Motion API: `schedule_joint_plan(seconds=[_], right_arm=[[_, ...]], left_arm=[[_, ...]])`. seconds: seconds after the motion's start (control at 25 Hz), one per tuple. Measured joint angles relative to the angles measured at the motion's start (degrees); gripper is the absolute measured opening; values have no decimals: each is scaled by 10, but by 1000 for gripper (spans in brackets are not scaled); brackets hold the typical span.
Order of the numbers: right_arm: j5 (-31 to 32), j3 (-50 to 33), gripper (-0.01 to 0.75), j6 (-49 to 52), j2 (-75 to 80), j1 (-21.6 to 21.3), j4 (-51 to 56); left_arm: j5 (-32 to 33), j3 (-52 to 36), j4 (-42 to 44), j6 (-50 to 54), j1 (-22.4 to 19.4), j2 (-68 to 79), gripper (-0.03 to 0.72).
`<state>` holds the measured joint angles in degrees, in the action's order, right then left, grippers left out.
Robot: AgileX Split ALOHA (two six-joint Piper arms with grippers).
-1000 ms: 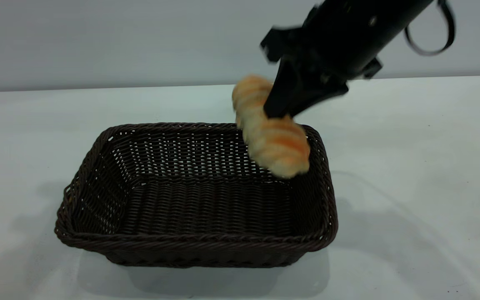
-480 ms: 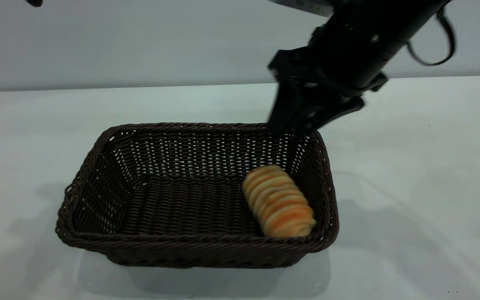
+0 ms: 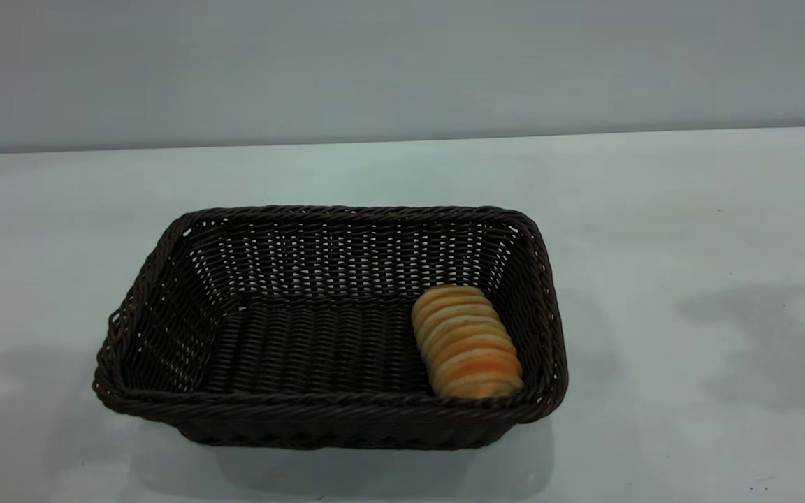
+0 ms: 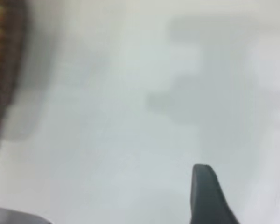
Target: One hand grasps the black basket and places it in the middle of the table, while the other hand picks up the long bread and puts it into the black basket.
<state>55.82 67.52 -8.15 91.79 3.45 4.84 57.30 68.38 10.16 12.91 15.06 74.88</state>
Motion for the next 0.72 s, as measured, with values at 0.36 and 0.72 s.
schedule_joint_plan(seconds=[0.36, 0.72], right_arm=[[80, -72, 392, 6, -215, -15, 11], [117, -183, 392, -23, -456, -15, 68]], left_arm=[[77, -45, 19, 0, 0, -167, 523], [60, -146, 13, 0, 0, -378, 513]])
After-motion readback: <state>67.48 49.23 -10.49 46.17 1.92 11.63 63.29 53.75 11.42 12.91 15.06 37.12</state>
